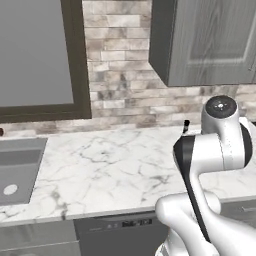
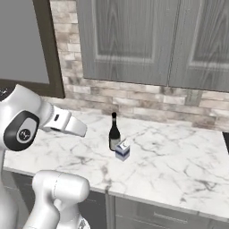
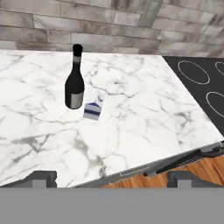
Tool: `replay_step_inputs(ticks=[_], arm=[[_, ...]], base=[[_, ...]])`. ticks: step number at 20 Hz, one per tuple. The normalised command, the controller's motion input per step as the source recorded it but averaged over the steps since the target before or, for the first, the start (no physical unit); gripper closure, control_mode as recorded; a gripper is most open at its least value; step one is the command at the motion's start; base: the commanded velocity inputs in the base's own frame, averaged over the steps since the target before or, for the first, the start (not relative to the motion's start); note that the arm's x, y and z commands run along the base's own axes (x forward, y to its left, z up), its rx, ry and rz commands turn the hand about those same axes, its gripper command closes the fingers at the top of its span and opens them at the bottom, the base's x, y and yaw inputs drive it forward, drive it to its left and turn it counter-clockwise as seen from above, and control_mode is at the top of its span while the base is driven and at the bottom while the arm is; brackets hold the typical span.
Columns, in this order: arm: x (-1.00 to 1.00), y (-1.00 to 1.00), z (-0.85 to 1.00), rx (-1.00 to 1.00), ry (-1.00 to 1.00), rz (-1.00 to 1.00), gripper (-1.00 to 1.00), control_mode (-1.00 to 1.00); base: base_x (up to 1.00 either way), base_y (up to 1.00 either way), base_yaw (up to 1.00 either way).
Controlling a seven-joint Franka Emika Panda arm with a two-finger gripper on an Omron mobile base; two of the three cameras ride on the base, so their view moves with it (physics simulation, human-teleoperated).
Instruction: Move the drinks to the dining counter.
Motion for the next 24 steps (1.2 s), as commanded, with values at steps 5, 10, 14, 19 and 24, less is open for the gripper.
replay_step_inputs(ticks=[5,10,14,19,24], arm=[[0.00,0.00,0.00,0.00,0.00,0.00,-1.00,1.00],[0.00,0.00,0.00,0.00,0.00,0.00,-1.00,1.00],[0.00,0.00,0.00,0.00,0.00,0.00,-1.00,1.00],[0.00,0.00,0.00,0.00,0.00,0.00,-1.00,1.00],[0.00,0.00,0.00,0.00,0.00,0.00,-1.00,1.00]], base=[[0.98,0.00,-0.07],[0.79,0.00,-0.22],[0.79,0.03,-0.22],[0.68,0.06,-0.22],[0.51,0.01,-0.19]])
